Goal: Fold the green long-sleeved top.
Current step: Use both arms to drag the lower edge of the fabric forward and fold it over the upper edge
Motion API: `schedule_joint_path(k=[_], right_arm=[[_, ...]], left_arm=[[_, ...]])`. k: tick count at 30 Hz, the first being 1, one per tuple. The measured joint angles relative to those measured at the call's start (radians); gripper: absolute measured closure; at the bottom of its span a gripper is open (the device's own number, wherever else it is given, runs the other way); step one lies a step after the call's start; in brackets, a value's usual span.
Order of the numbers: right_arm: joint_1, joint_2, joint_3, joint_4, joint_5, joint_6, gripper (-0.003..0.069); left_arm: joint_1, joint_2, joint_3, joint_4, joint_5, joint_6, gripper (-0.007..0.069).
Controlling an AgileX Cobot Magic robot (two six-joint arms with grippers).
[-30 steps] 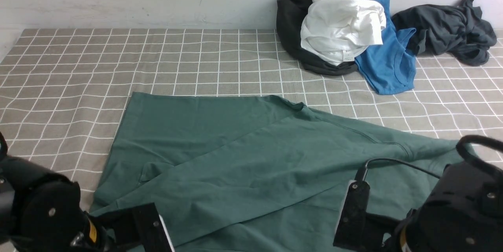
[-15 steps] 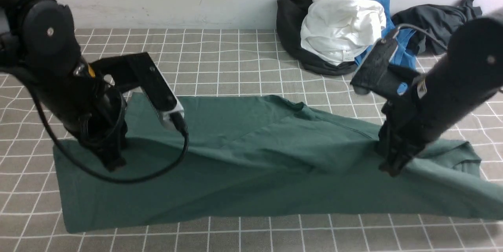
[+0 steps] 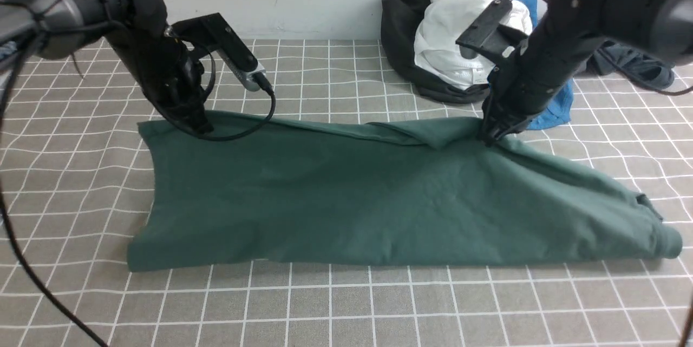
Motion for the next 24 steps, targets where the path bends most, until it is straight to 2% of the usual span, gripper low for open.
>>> schedule_joint_path(k=[7,10,11,13,14,16,17,20,24], right_arm=[[-0.007,0.109,-0.043,0.004,-0.104,0.004,0.0571],[-0.008,0.121,-0.043,0.003,-0.144,0.029,0.0489],[-0.009,0.122,-0.047,-0.004,-0.176,0.075,0.0419],[-0.011,0.122,-0.056,-0.008,-0.184,0.103,0.0374],[-0.013,0.119,-0.074,-0.014,-0.182,0.153,0.0316],[-0.013,0.115,-0.09,-0.014,-0.169,0.171,0.0287],[-0.013,0.109,-0.114,-0.002,-0.128,0.191,0.0265],[-0.013,0.095,-0.137,0.083,-0.025,0.203,0.0256],[0.002,0.106,-0.139,0.197,0.079,0.177,0.0256]], left_arm=[[0.02,0.108,-0.051,0.0,-0.122,-0.02,0.0578],[0.033,0.124,-0.051,0.0,-0.158,-0.063,0.0531],[0.041,0.125,-0.051,0.0,-0.181,-0.094,0.0484],[0.045,0.125,-0.053,0.0,-0.193,-0.116,0.0447],[0.053,0.124,-0.062,0.0,-0.194,-0.156,0.0386],[0.056,0.124,-0.072,0.0,-0.187,-0.187,0.0345],[0.058,0.124,-0.088,0.0,-0.157,-0.228,0.0297],[0.058,0.124,-0.135,-0.014,-0.04,-0.291,0.0249],[0.05,0.123,-0.171,-0.047,0.094,-0.321,0.0264]])
